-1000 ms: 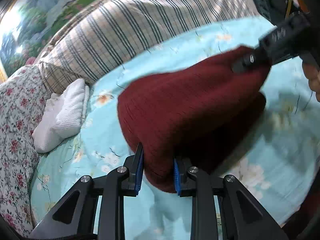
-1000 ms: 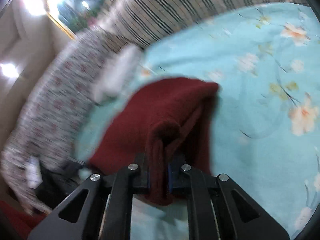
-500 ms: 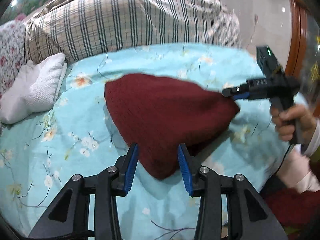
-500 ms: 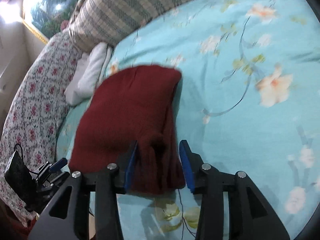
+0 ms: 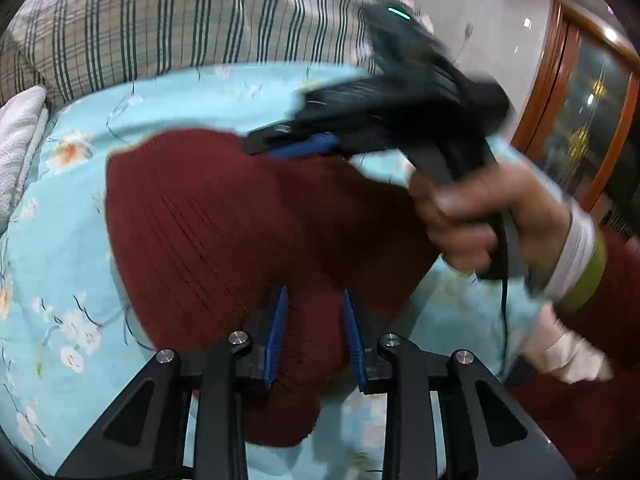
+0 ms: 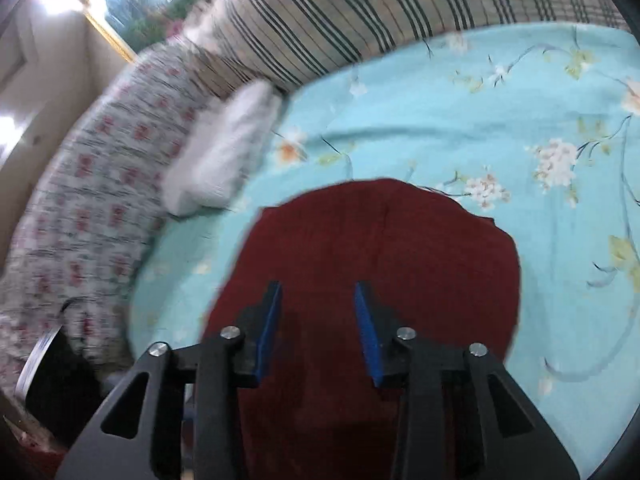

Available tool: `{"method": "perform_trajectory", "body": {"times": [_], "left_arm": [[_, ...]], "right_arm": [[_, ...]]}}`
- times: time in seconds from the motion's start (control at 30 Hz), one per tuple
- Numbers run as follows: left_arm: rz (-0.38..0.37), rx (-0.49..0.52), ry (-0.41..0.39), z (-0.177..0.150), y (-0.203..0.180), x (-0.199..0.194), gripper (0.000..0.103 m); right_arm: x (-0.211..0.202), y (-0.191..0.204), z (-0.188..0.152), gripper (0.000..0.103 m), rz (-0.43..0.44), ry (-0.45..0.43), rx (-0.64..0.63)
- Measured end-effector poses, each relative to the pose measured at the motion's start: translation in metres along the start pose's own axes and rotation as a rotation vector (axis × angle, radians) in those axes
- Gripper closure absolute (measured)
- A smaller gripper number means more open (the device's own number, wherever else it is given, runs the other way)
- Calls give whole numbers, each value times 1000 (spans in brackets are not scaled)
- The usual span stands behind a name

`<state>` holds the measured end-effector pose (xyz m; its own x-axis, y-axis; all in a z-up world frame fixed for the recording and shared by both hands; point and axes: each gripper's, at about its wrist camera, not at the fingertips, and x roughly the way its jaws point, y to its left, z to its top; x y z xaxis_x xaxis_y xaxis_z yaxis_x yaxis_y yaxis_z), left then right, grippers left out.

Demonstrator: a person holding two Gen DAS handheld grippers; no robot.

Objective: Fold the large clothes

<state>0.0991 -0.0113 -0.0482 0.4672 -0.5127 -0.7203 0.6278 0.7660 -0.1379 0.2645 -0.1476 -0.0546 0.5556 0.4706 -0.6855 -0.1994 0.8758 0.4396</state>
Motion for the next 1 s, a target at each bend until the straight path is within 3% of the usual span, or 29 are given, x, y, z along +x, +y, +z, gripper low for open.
{"method": "perform_trajectory", "body": {"times": [0.03, 0.13, 0.23, 0.43, 0.53, 0.63, 0.77, 0.9, 1.0], "left_arm": [[21, 15, 9, -4, -4, 9, 77], [65, 17, -3, -4, -11, 24, 78], [60, -41, -17, 0, -6, 34, 81], [100, -31, 2, 0, -11, 33, 79], [93, -46, 1, 2, -10, 13, 78], [49, -109, -56, 0, -1, -19, 78], [110, -236, -130, 2, 28, -46, 78], [126, -335, -149, 6, 54, -47, 80], [148, -309, -100, 10, 56, -29, 80]], "right_arm": [[17, -9, 2, 75, -41, 30, 12], [36, -32, 6, 94, -21, 15, 65], [38, -41, 12, 95, -10, 15, 93], [28, -40, 10, 95, 1, 4, 107], [-1, -35, -3, 91, 1, -30, 121], [-41, -29, -24, 91, 4, -76, 101], [-80, -29, -52, 91, -8, -102, 90], [-86, -28, -64, 91, -36, -88, 72], [-78, -30, -73, 91, -87, -54, 53]]}}
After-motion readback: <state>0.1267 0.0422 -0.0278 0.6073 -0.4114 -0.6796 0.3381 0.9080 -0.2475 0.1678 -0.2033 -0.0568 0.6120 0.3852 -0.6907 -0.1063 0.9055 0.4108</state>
